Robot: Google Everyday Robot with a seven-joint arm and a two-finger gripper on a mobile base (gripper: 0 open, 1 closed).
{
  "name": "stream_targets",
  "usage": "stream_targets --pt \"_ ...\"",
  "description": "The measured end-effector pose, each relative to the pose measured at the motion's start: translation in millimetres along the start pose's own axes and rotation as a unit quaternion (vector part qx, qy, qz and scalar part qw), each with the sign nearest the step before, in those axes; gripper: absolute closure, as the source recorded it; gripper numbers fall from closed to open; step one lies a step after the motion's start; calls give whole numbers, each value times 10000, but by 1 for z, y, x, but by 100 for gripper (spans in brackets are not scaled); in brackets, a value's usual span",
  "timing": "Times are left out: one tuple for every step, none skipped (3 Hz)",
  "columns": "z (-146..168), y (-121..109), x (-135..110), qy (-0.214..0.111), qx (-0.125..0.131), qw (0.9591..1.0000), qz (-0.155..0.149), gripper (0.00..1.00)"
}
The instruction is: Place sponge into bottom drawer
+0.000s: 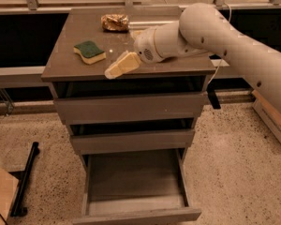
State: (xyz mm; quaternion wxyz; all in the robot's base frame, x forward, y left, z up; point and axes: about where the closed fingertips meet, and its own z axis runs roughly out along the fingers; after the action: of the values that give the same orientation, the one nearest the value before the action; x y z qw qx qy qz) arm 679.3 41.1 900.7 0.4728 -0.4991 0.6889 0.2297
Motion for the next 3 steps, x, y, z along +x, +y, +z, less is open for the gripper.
stream_targets --pt "34 -24 -4 -372 111 9992 113 0" --pt "37 -22 -3 -352 101 9992 147 0" --pt "43 -22 -4 -430 171 9988 128 0"
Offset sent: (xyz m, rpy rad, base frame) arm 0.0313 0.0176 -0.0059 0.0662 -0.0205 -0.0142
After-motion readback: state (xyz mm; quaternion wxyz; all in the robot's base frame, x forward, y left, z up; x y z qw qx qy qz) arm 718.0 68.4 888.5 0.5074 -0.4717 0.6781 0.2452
